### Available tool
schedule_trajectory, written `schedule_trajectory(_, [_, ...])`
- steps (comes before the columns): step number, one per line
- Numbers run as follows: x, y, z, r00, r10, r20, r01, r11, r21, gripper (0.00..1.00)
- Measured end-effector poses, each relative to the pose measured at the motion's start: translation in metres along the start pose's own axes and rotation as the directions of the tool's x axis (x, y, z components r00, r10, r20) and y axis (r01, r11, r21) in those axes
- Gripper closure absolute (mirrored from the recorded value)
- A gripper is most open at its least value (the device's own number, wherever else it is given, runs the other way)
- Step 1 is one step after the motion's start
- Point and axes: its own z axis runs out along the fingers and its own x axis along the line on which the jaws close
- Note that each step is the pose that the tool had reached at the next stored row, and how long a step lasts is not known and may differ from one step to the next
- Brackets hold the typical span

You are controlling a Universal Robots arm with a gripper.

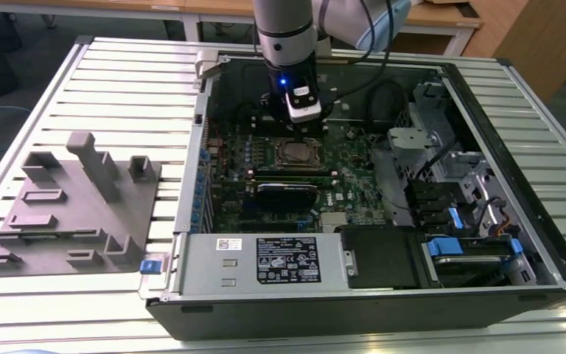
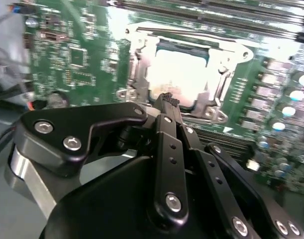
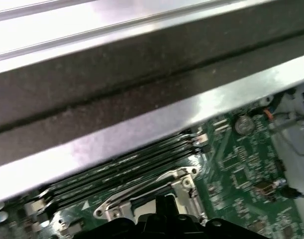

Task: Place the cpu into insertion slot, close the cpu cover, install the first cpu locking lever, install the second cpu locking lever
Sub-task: 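Install the first cpu locking lever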

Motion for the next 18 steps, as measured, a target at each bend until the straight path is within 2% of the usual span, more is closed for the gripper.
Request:
schedule_trajectory(4, [0.0,0.0,0.0,1.0,0.0,-0.0054,0.0,1.0,0.0021,0.89])
schedule_trajectory(6, [-0.0002,0.0001,-0.0011,1.0,0.0,-0.006,0.0,1.0,0.003,0.89])
schedule_trajectory(13, [-0.0035,0.0015,-0.0157,0.9998,0.0,-0.0175,0.0,1.0,0.0078,0.89])
schedule_trajectory(18, [-0.0036,0.0015,-0.0159,0.9998,0.0,-0.0184,0.0,1.0,0.0082,0.89])
